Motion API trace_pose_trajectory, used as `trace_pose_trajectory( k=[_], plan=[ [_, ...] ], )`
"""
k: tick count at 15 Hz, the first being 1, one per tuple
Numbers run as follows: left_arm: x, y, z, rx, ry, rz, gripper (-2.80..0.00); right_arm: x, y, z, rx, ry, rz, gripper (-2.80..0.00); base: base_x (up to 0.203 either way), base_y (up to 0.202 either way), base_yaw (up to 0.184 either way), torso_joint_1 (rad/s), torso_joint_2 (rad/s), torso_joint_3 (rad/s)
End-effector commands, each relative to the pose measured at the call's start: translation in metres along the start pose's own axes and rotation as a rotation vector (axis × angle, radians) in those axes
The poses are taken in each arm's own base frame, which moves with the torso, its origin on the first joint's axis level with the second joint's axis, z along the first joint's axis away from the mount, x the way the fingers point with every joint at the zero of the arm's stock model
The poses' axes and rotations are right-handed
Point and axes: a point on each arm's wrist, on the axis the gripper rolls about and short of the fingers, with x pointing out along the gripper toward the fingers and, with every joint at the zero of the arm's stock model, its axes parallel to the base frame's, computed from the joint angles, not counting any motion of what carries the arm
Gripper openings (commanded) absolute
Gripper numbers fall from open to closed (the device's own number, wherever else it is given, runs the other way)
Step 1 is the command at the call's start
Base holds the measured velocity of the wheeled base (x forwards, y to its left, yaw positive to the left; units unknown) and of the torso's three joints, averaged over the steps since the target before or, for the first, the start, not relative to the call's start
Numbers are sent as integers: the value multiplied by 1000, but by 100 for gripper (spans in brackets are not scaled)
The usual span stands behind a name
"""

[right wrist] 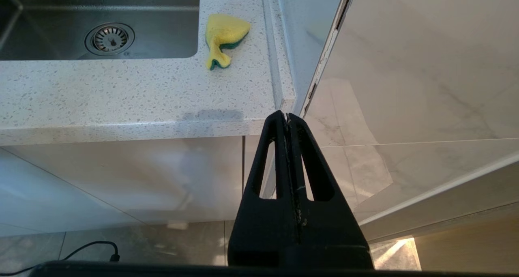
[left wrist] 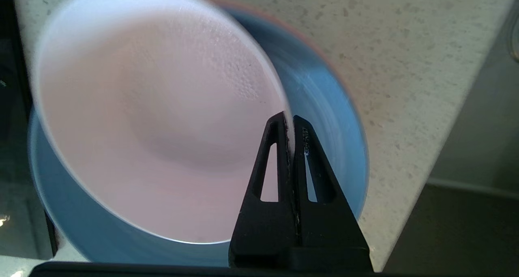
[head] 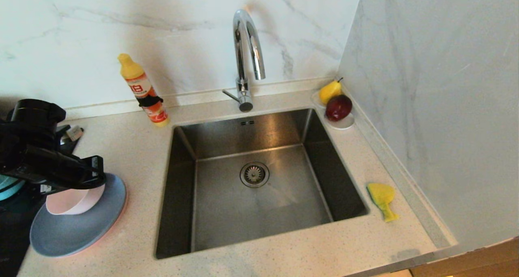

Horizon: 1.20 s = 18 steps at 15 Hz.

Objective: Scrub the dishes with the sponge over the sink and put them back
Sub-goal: Place the bowl on the plate

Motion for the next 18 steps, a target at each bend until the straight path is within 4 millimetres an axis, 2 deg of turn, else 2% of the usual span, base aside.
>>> trace_pose_trajectory(
  k=[1,6,7,12,18],
  plan=[
    [7,-1,-1,0,22,0,-280,0,0,0,-1,0,0,-280,0,0,0,0,0,0],
    [3,-1,-1,2,15,0,-280,0,0,0,-1,0,0,-280,0,0,0,0,0,0],
    [1,-1,-1,-1,11,-1,0,0,0,0,-1,0,0,-280,0,0,0,0,0,0],
    [-21,-3,1,-28,-43,-20,0,0,0,0,-1,0,1,-280,0,0,0,0,0,0],
    [-77,-4,9,-165,-217,-42,0,0,0,0,-1,0,0,-280,0,0,0,0,0,0]
  ],
)
